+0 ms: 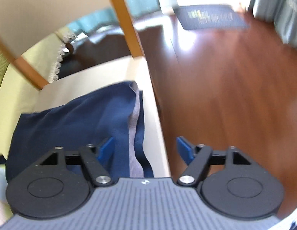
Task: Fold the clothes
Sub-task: 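Lower the navy bundle onto the chair seat and open both grippers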
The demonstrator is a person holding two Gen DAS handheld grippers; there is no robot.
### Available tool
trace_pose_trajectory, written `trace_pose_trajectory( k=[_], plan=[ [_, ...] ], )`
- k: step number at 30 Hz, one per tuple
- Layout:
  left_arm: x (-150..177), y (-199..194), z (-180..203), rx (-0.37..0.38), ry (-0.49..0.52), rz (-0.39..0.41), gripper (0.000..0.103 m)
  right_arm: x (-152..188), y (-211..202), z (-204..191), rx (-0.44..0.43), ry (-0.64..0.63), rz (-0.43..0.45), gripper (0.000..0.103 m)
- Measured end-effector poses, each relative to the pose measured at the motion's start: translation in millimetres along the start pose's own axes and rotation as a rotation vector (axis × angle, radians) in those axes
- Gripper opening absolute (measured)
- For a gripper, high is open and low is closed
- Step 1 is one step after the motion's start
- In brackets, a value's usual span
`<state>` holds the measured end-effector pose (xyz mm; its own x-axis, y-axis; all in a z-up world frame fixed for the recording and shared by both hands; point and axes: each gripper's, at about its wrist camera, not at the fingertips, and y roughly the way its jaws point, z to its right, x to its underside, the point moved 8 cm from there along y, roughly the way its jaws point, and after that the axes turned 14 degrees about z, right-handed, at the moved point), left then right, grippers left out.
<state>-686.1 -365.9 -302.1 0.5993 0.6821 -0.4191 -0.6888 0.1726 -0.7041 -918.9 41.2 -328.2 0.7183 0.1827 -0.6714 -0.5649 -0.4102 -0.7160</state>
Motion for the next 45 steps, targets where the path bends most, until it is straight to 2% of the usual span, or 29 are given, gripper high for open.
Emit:
trace_pose_trajectory(
  k=[1,3,5,6,7,8,9,10,11,14,16,17,18,20,22,25,29,31,32,34,39,42,43,45],
  plan=[
    [6.3,-1.9,14.6,0.034,0.029,-0.005,0.044,5.0,-8.9,-12.0,-0.032,-0.038,0.009,0.021],
    [23.2,1.0,34.3,0.059,0.097,-0.027,0.045,17.2,-20.1,-29.1,-0.058,-0.096,0.01,0.019],
    [38.5,6.4,37.7,0.04,0.15,-0.051,0.045,34.8,-29.8,-44.7,-0.049,-0.166,0.022,0.019],
    [44.9,8.7,34.5,0.032,0.151,-0.062,0.045,36.8,-30.6,-46.3,-0.045,-0.174,0.024,0.02],
    [51.3,10.9,31.3,0.024,0.152,-0.072,0.045,45.2,-35.5,-55.4,-0.033,-0.235,0.04,0.02],
    [57.7,13.1,28.1,0.016,0.153,-0.083,0.045,53.3,-40.5,-64.7,-0.02,-0.297,0.057,0.023],
    [62.9,13.6,27.3,0.023,0.188,-0.087,0.046,56.2,-43.4,-70.3,-0.025,-0.342,0.068,0.032],
    [66.5,13.5,30.0,0.023,0.257,-0.09,0.046,59.1,-46.3,-76.0,-0.031,-0.388,0.079,0.035],
    [69.2,13.2,34.5,0.017,0.343,-0.09,0.046,66.1,-51.9,-88.9,-0.026,-0.507,0.119,0.038],
    [72.4,14.6,47.3,0.017,0.543,-0.091,0.048,75.1,-53.8,-104.6,-0.044,-0.613,0.141,0.038],
    [71.9,16.5,46.9,0.037,0.592,-0.104,0.049,76.2,-53.4,-117.4,-0.037,-0.673,0.161,0.039],
    [71.8,16.1,46.4,0.051,0.61,-0.113,0.049,77.1,-52.4,-120.2,-0.036,-0.69,0.164,0.043],
    [74.9,19.7,44.7,0.069,0.626,-0.13,0.049,78.0,-51.5,-123.1,-0.034,-0.707,0.166,0.054],
    [79.0,26.9,42.4,0.095,0.661,-0.143,0.049,84.3,-48.1,-123.2,-0.011,-0.778,0.146,0.064],
    [82.5,32.1,40.4,0.102,0.685,-0.152,0.049,93.4,-45.8,-122.5,-0.005,-0.859,0.157,0.064],
    [86.8,35.9,42.1,0.121,0.727,-0.121,0.04,108.8,-47.2,-123.1,0.006,-1.057,0.183,0.064],
    [81.7,23.5,49.0,0.122,0.764,-0.054,0.029,118.4,-46.7,-126.9,-0.012,-1.16,0.205,0.054],
    [75.5,16.8,51.5,0.128,0.765,-0.026,0.028,121.1,-43.5,-127.1,-0.005,-1.189,0.195,0.034],
    [73.5,15.0,51.6,0.129,0.765,-0.02,0.027,122.3,-40.2,-126.5,-0.011,-1.191,0.187,0.015],
    [71.8,14.6,50.6,0.117,0.777,-0.013,0.026,120.3,-36.1,-125.7,-0.008,-1.163,0.187,0.009],
    [66.0,7.3,49.5,0.098,0.786,0.034,0.024,115.6,-47.2,-135.1,-0.022,-1.148,0.251,0.007],
    [77.4,12.3,36.9,0.08,0.761,0.006,0.024,117.2,-56.8,-140.7,-0.015,-1.144,0.292,0.007],
    [86.7,19.5,32.9,0.064,0.78,-0.016,0.024,121.8,-54.4,-139.8,-0.01,-1.151,0.287,0.007],
    [104.3,32.8,25.0,0.03,0.821,-0.05,0.025,153.0,-33.9,-133.5,0.012,-1.224,0.224,0.011]
  ],
)
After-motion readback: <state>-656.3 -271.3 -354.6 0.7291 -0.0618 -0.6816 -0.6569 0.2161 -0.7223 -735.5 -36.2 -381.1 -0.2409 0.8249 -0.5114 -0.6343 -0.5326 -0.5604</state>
